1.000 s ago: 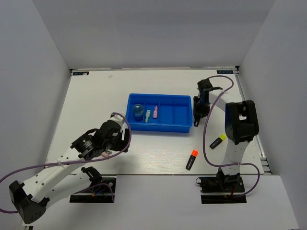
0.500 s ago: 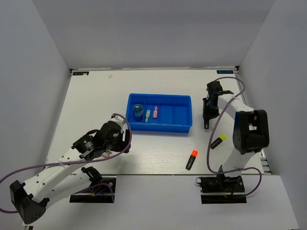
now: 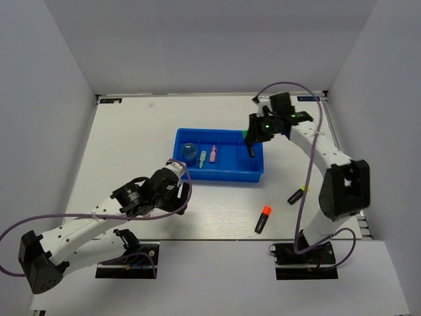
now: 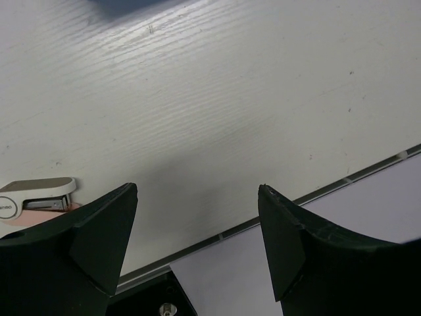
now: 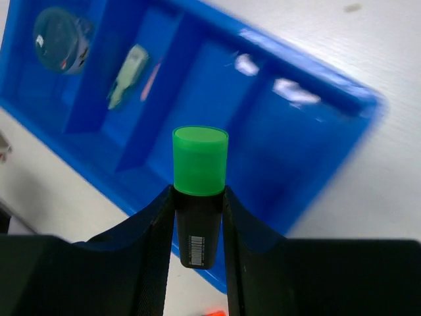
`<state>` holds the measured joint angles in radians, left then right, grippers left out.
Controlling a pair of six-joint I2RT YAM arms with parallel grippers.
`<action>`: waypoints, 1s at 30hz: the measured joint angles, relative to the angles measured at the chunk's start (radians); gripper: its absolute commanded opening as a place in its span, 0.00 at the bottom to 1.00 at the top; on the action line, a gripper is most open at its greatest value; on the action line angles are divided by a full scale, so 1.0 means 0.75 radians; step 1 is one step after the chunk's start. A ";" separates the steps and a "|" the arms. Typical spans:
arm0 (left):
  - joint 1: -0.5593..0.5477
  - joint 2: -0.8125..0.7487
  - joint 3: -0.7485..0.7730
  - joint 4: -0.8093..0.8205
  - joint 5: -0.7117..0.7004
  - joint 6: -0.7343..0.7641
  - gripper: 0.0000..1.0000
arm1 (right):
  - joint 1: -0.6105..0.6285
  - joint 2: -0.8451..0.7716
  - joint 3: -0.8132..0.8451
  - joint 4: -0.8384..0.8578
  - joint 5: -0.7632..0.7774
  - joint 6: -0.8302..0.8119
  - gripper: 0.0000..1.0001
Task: Sort the stationery into containers
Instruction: Place the stationery in the storage box, then pick up the stationery from the corner of the board.
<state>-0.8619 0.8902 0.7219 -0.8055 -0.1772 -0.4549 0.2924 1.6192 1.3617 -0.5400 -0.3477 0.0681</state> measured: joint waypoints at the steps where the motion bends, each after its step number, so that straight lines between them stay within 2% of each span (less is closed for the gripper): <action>1: -0.018 0.021 0.006 0.007 -0.001 -0.003 0.83 | 0.044 0.059 0.031 -0.003 -0.022 0.013 0.00; 7: -0.196 0.151 0.075 0.020 -0.078 -0.035 0.83 | 0.232 0.359 0.226 -0.002 -0.043 0.144 0.00; 11: -0.290 0.211 0.097 0.041 -0.132 -0.058 0.83 | 0.280 0.418 0.281 -0.009 0.092 0.233 0.01; 13: -0.319 0.232 0.098 0.055 -0.151 -0.070 0.83 | 0.288 0.433 0.321 -0.031 0.175 0.255 0.16; 14: -0.330 0.241 0.098 0.066 -0.160 -0.074 0.83 | 0.289 0.437 0.335 -0.037 0.208 0.259 0.36; 17: -0.357 0.273 0.104 0.097 -0.181 -0.083 0.83 | 0.288 0.442 0.351 -0.064 0.264 0.255 0.63; 19: -0.373 0.314 0.124 0.119 -0.190 -0.086 0.80 | 0.286 0.443 0.351 -0.082 0.270 0.250 0.65; 21: -0.393 0.368 0.158 0.149 -0.196 -0.091 0.69 | 0.286 0.443 0.351 -0.099 0.257 0.243 0.65; 22: -0.406 0.399 0.176 0.165 -0.200 -0.089 0.62 | 0.286 0.443 0.351 -0.103 0.247 0.240 0.65; 23: -0.423 0.436 0.206 0.175 -0.202 -0.079 0.43 | 0.286 0.443 0.351 -0.109 0.237 0.229 0.57; 24: -0.443 0.474 0.234 0.193 -0.206 -0.067 0.34 | 0.286 0.438 0.350 -0.114 0.231 0.215 0.48; 26: -0.474 0.525 0.275 0.215 -0.211 -0.065 0.20 | 0.285 0.413 0.334 -0.129 0.233 0.191 0.23; 27: -0.496 0.555 0.300 0.230 -0.213 -0.056 0.14 | 0.285 0.372 0.296 -0.114 0.250 0.179 0.00; 29: -0.532 0.609 0.340 0.269 -0.212 -0.048 0.14 | 0.285 0.228 0.182 -0.120 0.349 0.135 0.00; 30: -0.548 0.635 0.357 0.287 -0.209 -0.042 0.22 | 0.280 0.135 0.108 -0.095 0.405 0.108 0.00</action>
<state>-1.2728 1.3666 0.9897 -0.5900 -0.3340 -0.4866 0.5022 1.7203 1.4425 -0.6113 -0.0441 0.1493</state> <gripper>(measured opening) 0.145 0.011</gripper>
